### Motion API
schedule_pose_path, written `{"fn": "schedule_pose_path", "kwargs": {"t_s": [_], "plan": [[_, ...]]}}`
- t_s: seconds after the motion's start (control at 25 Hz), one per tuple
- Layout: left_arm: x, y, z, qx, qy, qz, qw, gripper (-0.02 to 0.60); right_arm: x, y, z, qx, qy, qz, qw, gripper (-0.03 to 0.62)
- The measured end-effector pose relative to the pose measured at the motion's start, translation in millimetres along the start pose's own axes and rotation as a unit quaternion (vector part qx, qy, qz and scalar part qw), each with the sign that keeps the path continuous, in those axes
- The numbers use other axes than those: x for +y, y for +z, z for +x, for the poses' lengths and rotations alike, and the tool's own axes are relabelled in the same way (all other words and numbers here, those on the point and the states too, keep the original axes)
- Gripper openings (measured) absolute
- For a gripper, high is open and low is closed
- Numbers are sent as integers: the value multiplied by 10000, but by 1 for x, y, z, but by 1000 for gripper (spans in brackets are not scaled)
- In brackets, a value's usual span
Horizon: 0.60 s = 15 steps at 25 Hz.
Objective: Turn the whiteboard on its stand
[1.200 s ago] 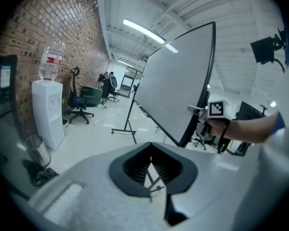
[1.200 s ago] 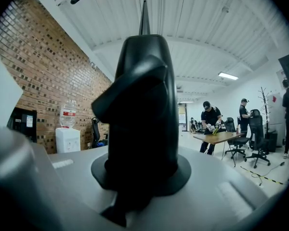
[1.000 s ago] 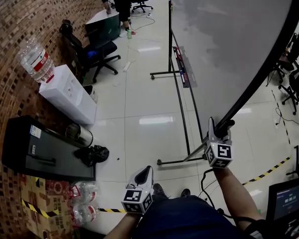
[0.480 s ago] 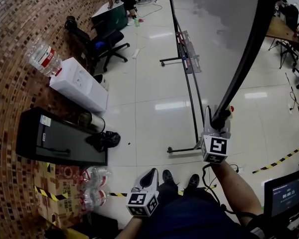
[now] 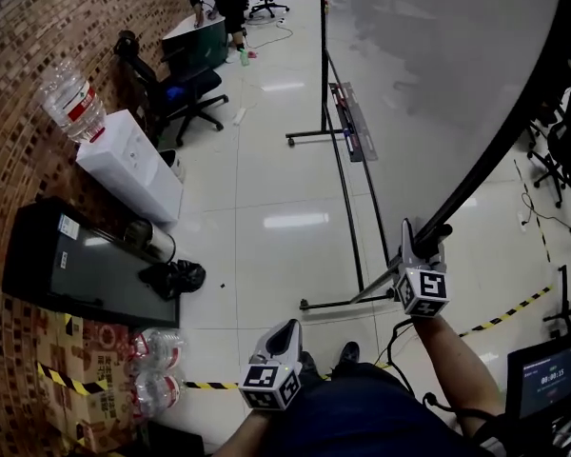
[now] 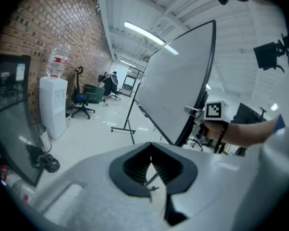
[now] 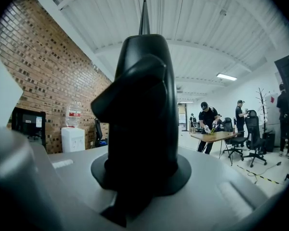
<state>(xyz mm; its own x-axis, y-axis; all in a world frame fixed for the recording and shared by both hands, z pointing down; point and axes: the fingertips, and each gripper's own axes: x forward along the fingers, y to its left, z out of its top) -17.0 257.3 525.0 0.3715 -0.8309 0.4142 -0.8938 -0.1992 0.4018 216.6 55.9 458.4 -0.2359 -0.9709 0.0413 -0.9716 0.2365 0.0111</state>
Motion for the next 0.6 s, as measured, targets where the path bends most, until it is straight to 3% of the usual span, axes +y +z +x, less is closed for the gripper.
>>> {"fn": "schedule_pose_path", "kwargs": {"t_s": [0.28, 0.6], "plan": [[19, -21, -16, 223, -156, -287, 9992, 6, -5, 6, -20, 53, -43, 34, 10000, 89], [18, -19, -36, 160, 102, 103, 9998, 6, 3, 1, -42, 26, -61, 2, 10000, 89]]}}
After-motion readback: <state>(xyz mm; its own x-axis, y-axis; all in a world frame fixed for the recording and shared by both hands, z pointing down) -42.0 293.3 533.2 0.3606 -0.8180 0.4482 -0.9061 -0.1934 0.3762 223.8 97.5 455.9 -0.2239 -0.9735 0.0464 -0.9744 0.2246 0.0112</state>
